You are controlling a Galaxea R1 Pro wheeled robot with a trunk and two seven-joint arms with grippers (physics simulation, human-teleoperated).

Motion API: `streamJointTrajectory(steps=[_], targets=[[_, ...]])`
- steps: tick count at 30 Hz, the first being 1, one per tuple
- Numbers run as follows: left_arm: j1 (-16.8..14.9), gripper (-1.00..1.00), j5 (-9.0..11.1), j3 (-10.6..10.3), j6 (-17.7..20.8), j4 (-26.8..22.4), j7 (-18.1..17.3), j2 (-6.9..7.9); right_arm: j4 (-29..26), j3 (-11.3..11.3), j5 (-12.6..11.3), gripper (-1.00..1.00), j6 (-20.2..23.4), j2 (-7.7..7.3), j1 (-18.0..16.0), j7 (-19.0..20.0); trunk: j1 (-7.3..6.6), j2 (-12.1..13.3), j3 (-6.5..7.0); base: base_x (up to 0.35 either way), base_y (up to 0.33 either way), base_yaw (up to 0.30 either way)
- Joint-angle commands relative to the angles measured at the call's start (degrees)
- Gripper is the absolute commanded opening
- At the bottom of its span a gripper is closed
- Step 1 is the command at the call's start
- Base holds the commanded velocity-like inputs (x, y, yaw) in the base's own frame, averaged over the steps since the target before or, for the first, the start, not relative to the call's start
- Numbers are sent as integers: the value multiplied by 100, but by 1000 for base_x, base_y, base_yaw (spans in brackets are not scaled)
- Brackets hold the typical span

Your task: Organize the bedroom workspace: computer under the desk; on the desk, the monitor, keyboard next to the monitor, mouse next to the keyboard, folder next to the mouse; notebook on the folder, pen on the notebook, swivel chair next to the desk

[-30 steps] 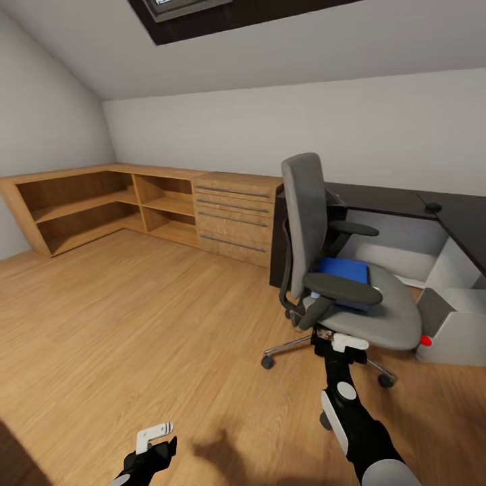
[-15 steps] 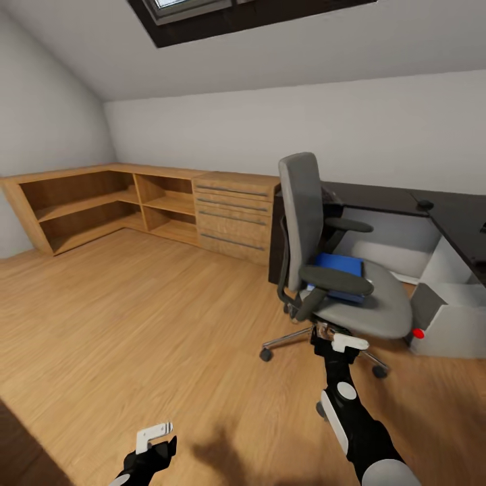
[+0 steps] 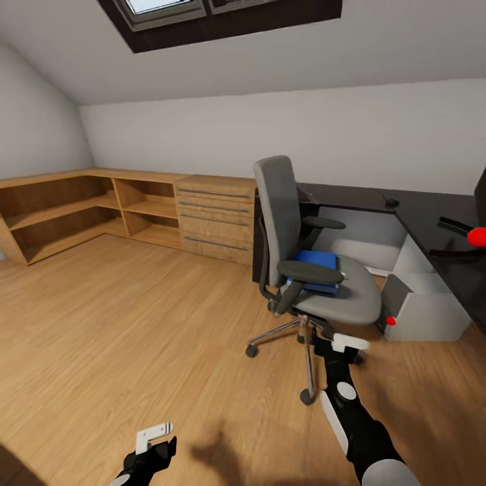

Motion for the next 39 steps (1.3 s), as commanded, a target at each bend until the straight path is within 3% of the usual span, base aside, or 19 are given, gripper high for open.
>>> streamJointTrajectory(steps=[1,39], targets=[[1,100,43,8,33,-14,11,-3,5,-9,-1,100,-20,6,-4,-3,-1,-2,1,-5,0,-201],[-2,100,43,4,39,-14,21,-12,149,-19,-32,100,-27,8,-4,8,-1,-2,243,0,0,-203]])
